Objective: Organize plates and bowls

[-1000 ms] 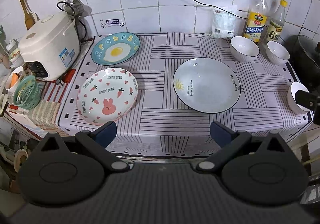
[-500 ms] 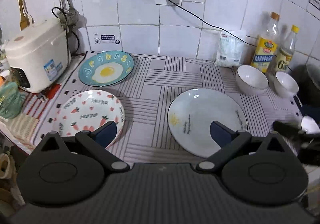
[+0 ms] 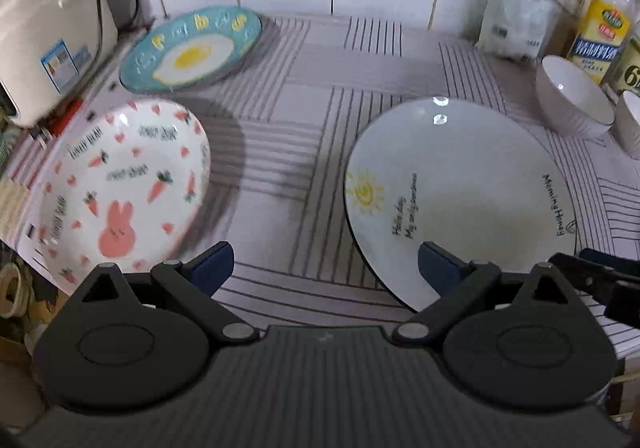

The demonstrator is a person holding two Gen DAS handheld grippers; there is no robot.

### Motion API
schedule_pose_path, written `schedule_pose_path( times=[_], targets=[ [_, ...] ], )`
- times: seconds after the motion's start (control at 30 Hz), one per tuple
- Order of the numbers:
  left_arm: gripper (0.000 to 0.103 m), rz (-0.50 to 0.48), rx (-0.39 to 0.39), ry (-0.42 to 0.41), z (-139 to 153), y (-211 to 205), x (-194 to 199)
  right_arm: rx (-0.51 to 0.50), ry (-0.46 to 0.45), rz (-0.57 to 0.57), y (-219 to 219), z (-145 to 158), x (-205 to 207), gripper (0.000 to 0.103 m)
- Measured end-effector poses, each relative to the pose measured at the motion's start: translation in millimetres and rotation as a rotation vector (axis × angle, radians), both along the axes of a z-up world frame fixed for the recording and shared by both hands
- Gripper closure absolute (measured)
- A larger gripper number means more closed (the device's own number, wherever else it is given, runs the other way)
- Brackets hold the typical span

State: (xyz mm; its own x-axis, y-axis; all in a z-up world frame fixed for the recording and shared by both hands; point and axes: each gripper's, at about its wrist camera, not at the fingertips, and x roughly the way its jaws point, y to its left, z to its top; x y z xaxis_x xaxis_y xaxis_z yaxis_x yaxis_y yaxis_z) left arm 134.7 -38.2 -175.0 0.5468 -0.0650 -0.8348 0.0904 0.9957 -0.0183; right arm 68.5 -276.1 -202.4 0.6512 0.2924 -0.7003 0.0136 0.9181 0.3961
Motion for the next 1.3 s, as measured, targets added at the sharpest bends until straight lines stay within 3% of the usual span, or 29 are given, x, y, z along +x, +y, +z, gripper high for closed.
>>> schedule_pose_path(
  times=[0.1, 0.17, 0.23, 0.37, 0.63, 0.87, 1.13, 1.3],
  targets=[
    [0.007, -0.022, -0.042, 0.023, -11.1, -5.2, 3.6, 0.075, 0.009, -0.006, -6.2, -13.7, 3.0, 0.048],
    [0.030, -0.036, -0.057, 0.065, -16.4, -9.4, 9.5, 0.078, 0.005, -0.012, -7.8, -18.4, 4.8, 0.067],
    [0.046, -0.041, -0.068, 0.103, -19.3, -14.0, 16.8, 0.096, -0.011, -0.009, -10.4, -20.8, 8.6, 0.081],
    [0.079, -0.016, -0.085, 0.147, -20.4, -17.2, 26.8, 0.112, -0.012, -0.010, -12.0, -22.8, 15.0, 0.082],
    [0.077, -0.018, -0.103, 0.108, -22.5, -20.3, 20.7, 0.190, -0.005, 0.031, -26.1, -33.4, 31.4, 0.083],
    [0.073, -0.060, -0.079, 0.167, -18.5, -29.7, 29.4, 0.193, 0.018, 0.059, -27.8, -30.5, 38.6, 0.083],
    [0.073, -0.126, 0.006, 0.075, -2.5, -41.1, 39.3, 0.202, -0.004, 0.049, -34.7, -26.6, 59.3, 0.082],
    [0.073, -0.122, -0.003, 0.060, 2.1, -31.0, 63.8, 0.219, -0.047, 0.060, -32.0, -24.4, 79.8, 0.081]
  ],
)
